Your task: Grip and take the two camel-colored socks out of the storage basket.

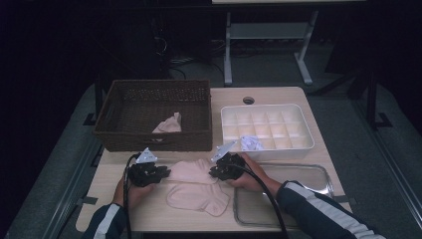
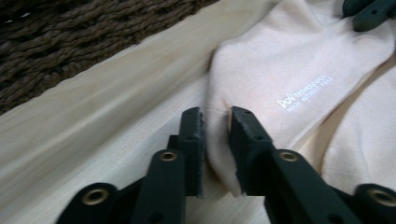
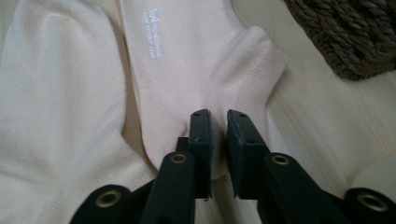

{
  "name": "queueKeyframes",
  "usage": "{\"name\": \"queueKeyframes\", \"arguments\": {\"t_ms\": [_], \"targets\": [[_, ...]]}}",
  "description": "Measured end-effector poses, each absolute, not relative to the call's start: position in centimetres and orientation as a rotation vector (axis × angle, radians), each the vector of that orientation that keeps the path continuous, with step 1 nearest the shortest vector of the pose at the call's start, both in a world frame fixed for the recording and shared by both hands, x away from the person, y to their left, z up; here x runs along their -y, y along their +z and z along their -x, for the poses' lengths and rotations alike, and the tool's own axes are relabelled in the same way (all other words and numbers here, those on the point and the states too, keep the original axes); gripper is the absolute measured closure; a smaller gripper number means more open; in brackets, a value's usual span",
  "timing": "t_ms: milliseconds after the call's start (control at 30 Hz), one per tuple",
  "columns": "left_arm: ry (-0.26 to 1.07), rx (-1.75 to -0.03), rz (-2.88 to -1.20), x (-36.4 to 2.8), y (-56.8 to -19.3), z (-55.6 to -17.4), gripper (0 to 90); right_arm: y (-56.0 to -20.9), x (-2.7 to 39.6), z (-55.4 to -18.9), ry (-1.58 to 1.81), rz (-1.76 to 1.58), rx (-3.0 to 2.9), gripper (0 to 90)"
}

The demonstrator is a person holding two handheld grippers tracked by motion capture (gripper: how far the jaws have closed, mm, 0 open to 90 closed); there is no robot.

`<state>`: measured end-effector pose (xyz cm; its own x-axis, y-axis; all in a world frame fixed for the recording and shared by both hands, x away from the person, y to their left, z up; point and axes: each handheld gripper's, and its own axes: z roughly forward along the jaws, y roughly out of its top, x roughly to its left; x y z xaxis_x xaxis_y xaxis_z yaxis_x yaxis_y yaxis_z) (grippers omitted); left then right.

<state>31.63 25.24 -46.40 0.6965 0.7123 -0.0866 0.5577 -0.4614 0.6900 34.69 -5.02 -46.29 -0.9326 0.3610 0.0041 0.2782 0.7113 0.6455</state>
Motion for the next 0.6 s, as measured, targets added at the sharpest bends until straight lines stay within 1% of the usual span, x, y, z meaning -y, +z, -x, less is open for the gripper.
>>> {"name": "queueKeyframes", "arguments": {"t_ms": [33,67,133,233,367,433,500,567,600], "targets": [[0.277,-0.965,-2.187,-25.2,-46.4,-31.6,79.1,-46.3,5.0,-34.7,1.023,-0.524,-2.792,81.7],[0.268,-0.963,-2.183,-25.2,-46.4,-31.6,80.6,-46.3,5.0,-34.7,1.017,-0.525,-2.794,84.8],[0.261,-0.959,-2.183,-25.2,-46.4,-31.6,83.4,-46.3,4.9,-34.7,1.019,-0.518,-2.794,86.6],[0.261,-0.964,-2.183,-25.2,-46.4,-31.6,85.4,-46.2,5.0,-34.7,1.019,-0.517,-2.791,87.6],[0.268,-0.938,-2.178,-24.9,-45.9,-31.5,86.1,-45.9,5.2,-34.6,1.015,-0.499,-2.782,87.8],[0.281,-0.924,-2.176,-24.9,-45.6,-31.4,86.2,-45.3,5.5,-34.5,1.046,-0.542,-2.766,87.9],[0.282,-0.905,-2.123,-24.9,-44.4,-31.1,86.2,-44.7,5.8,-34.3,1.055,-0.54,-2.755,87.8],[0.293,-0.898,-2.117,-24.9,-44.0,-30.9,86.1,-43.9,6.3,-34.1,1.086,-0.535,-2.744,87.8],[0.284,-0.886,-2.088,-24.9,-43.4,-30.6,86.1,-43.5,6.5,-33.8,1.107,-0.547,-2.742,87.8]]}}
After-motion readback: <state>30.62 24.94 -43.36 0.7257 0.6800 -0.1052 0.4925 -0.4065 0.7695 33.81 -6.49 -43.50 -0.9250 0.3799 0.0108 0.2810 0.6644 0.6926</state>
